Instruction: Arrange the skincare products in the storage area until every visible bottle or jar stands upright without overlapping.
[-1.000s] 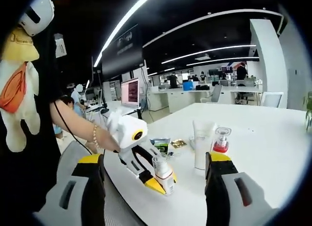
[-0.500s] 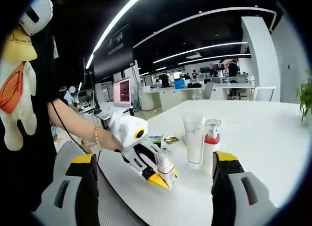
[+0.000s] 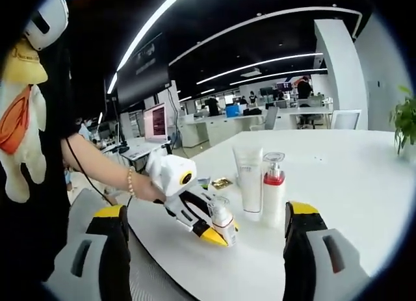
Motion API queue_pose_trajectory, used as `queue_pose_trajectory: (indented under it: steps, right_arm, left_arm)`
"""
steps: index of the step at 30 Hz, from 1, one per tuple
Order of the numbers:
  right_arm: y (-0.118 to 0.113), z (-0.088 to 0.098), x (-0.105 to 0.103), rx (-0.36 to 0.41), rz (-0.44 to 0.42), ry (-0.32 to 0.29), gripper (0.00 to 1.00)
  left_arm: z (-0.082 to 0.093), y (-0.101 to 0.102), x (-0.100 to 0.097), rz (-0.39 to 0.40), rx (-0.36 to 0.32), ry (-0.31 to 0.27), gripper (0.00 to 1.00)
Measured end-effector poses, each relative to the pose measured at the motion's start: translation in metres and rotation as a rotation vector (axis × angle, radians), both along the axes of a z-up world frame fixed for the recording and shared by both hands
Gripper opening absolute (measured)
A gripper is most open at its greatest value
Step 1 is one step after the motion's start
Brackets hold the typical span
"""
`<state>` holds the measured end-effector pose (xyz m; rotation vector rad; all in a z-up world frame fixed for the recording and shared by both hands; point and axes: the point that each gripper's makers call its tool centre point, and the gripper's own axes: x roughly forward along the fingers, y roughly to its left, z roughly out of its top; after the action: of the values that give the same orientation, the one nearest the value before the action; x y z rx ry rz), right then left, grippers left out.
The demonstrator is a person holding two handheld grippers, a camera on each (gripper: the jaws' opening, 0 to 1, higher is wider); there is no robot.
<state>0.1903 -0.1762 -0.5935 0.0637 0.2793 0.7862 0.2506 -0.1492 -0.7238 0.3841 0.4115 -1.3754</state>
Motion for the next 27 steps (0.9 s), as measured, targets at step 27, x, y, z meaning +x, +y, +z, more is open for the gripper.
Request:
queue_pose_trajectory:
  steps: [27]
  right_arm:
    - [-0.008, -0.017, 0.003, 0.011, -0.038, 0.058, 0.95]
  left_arm:
    - [-0.006, -0.025, 0.035, -0.019, -0.032, -0.05, 0.22]
